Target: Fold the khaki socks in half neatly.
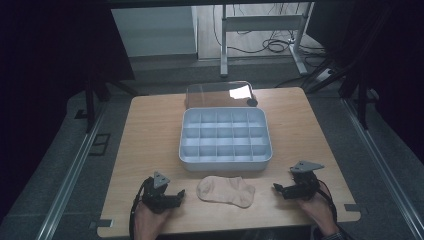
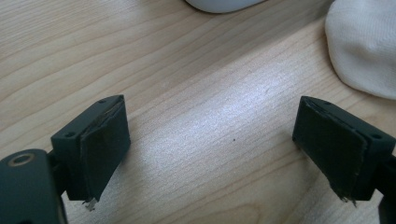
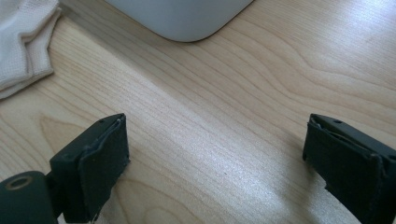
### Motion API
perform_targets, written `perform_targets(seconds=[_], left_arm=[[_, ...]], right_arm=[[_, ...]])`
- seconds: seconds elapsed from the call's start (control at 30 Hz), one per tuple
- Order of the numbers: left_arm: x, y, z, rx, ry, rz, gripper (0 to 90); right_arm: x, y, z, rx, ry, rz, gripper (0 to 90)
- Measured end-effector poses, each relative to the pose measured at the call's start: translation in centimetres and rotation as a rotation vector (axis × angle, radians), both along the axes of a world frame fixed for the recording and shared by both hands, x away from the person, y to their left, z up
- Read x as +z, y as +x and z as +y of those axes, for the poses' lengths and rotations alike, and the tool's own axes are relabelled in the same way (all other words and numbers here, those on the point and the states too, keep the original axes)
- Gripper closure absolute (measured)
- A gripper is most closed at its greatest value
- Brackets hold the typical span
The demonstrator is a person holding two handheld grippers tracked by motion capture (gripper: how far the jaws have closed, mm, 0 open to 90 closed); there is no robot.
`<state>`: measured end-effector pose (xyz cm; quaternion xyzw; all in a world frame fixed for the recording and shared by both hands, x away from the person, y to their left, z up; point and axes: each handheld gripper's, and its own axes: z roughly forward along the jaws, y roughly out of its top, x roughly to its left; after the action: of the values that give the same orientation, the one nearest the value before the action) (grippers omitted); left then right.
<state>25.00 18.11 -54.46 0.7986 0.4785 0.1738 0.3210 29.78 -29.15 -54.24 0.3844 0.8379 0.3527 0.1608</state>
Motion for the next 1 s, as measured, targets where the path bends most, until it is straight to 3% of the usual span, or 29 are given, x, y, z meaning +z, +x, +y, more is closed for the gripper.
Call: perform_targets(seconds=[1.0], left_arm=[[0.02, -0.08, 0.0, 0.016, -0.006, -0.004, 13.2]], right_arm=[[0.0, 0.16, 0.21, 0.005, 0.002, -0.001, 7.6]])
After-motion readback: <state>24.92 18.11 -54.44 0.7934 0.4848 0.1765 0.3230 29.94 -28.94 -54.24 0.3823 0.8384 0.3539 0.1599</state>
